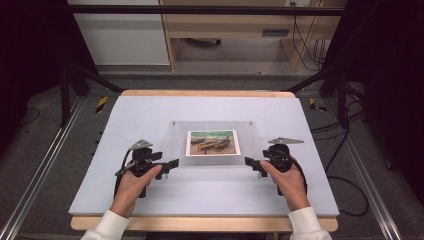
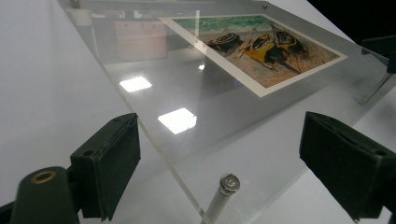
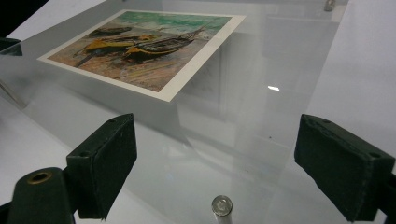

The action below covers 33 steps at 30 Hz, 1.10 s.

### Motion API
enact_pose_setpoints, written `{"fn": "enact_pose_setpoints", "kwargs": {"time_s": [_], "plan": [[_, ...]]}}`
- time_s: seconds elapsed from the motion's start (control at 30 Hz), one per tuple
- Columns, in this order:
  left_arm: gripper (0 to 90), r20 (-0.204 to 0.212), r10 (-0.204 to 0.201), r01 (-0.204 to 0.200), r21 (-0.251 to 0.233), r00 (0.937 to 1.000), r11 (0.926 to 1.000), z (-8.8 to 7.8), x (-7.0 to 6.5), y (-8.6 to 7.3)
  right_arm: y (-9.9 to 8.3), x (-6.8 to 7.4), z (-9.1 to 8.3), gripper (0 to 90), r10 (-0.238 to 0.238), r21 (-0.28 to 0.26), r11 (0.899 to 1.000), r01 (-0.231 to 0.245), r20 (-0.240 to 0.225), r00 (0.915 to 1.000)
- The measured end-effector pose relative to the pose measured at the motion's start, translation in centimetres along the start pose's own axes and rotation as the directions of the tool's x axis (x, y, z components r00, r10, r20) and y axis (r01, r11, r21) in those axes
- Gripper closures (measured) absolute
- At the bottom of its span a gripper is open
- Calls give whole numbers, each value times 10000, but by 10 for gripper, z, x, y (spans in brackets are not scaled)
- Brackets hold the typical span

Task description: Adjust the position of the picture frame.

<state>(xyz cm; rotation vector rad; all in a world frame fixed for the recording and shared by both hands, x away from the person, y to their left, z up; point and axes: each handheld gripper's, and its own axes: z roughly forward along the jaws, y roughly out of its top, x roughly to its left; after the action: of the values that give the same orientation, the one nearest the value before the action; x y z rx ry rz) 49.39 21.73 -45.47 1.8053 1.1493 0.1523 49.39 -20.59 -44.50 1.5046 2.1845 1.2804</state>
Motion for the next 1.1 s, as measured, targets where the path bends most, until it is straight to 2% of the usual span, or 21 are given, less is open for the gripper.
{"fn": "enact_pose_setpoints", "kwargs": {"time_s": [0.17,0.23,0.3,0.43,0.57,0.63,0.67,1.1], "plan": [[118,121,-99,98,60,9999,9999,0,2,0,0,-1,0,128,257,120,9996,-256,-103,9996],[116,201,-253,252,36,9995,9997,1,3,-1,-1,-3,0,127,420,135,9990,-417,-183,9990],[116,339,-439,438,45,9985,9990,1,5,-2,-3,-5,1,126,726,124,9973,-722,-358,9967],[119,764,-640,635,86,9950,9979,4,7,-4,-3,-6,1,123,805,138,9967,-800,-407,9959],[118,732,-668,667,39,9951,9978,6,7,-4,-4,-8,2,118,984,157,9951,-977,-519,9938],[118,743,-651,651,26,9951,9979,6,7,-4,-4,-9,3,119,1127,191,9936,-1117,-663,9914],[118,761,-646,646,21,9950,9979,6,7,-4,-5,-9,4,116,1181,259,9929,-1162,-906,9889],[119,825,-554,554,26,9951,9985,6,9,-3,-5,-7,5,112,1156,229,9932,-1142,-753,9904]]}}
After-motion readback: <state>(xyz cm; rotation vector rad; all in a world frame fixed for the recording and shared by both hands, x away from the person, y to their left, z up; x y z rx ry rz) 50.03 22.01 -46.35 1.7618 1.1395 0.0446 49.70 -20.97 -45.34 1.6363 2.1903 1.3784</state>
